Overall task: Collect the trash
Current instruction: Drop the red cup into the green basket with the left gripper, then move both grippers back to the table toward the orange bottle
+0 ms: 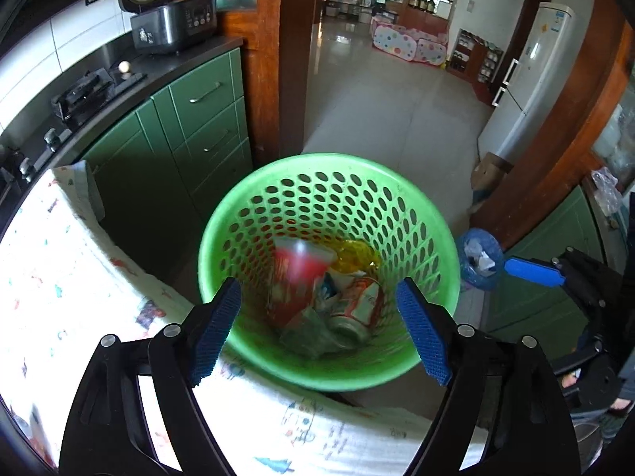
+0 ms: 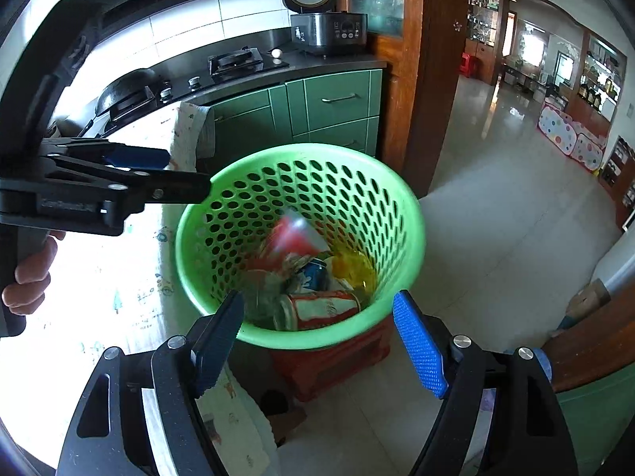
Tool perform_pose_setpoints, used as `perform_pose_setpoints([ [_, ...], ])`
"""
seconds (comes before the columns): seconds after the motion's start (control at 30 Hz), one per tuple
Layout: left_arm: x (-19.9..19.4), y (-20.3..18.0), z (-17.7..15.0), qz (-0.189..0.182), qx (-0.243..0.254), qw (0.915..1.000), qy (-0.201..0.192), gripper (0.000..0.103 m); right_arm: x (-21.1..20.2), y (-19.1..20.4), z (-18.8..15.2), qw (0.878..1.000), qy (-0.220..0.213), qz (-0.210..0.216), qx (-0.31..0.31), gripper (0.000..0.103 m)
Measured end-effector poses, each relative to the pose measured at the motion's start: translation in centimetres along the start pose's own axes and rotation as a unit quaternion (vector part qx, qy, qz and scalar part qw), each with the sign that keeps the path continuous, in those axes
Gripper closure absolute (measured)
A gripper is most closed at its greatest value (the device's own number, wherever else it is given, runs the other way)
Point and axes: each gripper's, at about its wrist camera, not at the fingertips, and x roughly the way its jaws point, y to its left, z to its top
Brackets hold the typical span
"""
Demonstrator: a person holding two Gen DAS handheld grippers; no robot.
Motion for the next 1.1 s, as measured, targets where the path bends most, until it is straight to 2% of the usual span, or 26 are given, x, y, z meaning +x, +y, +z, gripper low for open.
perform_pose_setpoints([
  [0.27, -5.2, 1.2, -2.5, 0.034, 0.003, 0.9990, -0.029, 0.023, -1.3, 2.7, -0.3, 1.000, -0.006, 0.012, -0.017, 0.028],
  [0.4, -7.8, 2.6, -4.2, 0.039, -0.015, 0.9982, -0.043, 0.023, -2.4, 4.3, -0.2, 0.999, -0.013, 0.020, -0.027, 0.028],
  [0.63, -12.2, 5.2, -8.3, 0.072, -0.048, 0.9942, -0.063, 0.023, -3.8, 8.1, -0.2, 0.998, -0.021, 0.036, -0.054, 0.027],
  [0.8, -15.8, 8.1, -11.8, 0.098, -0.083, 0.9887, -0.077, 0.023, -4.3, 11.6, 0.1, 0.995, -0.025, 0.053, -0.079, 0.024],
  [1.1, -21.6, 14.9, -18.5, 0.159, -0.143, 0.9725, -0.092, 0.023, -4.7, 18.9, 0.4, 0.987, -0.025, 0.091, -0.131, 0.024],
])
